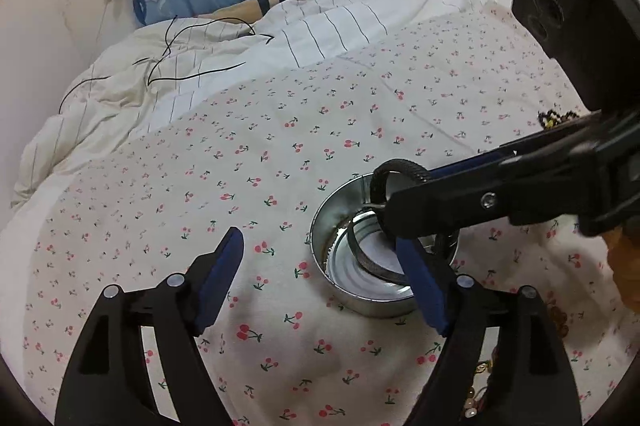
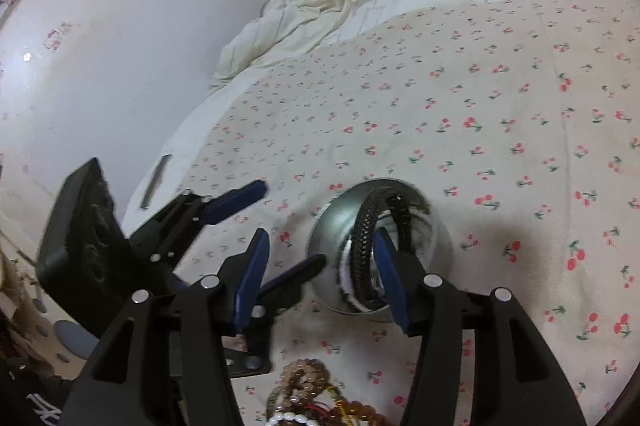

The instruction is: Organize jewelry

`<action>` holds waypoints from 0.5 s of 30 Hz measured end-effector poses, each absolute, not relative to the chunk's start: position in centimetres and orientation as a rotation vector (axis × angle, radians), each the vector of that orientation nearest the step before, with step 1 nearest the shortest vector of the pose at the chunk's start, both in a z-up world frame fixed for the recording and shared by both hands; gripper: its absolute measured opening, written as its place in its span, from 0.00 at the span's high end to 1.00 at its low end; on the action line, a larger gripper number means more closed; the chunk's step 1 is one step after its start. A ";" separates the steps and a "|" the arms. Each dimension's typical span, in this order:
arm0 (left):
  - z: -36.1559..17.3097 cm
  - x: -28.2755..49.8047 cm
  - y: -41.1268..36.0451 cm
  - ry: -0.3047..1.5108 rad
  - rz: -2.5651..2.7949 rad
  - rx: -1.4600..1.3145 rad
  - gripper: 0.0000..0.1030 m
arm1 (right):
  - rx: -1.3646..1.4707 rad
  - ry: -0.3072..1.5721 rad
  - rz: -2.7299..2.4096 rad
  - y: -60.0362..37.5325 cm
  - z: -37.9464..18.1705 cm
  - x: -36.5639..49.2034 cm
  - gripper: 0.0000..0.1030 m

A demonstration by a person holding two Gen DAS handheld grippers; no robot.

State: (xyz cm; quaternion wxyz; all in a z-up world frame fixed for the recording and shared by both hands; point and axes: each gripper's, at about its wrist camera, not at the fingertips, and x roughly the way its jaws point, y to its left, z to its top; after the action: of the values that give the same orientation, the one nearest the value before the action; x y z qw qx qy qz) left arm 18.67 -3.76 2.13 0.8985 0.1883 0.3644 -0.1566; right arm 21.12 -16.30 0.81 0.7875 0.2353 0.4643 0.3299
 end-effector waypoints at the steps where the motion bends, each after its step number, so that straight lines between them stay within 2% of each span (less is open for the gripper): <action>1: 2.3 18.7 -3.5 0.761 -0.332 0.368 0.26 | 0.508 0.998 0.700 -16.5 0.8 21.1 0.48; 6: 3.1 18.6 -2.0 0.774 -0.353 0.279 0.24 | 0.562 0.950 0.647 -18.6 1.6 20.8 0.47; 7: 3.2 18.4 -1.8 0.776 -0.360 0.267 0.23 | 0.573 0.944 0.644 -18.9 1.8 20.7 0.44; 15: 3.2 15.4 0.8 0.853 -0.478 0.080 0.13 | 0.583 0.893 0.646 -19.6 4.9 16.7 0.44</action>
State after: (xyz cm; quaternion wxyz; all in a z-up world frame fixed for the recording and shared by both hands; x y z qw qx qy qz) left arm 15.40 0.79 3.22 0.8821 0.0383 0.4097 -0.2296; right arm 16.70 -19.57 4.91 0.8120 0.2731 0.4180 0.3024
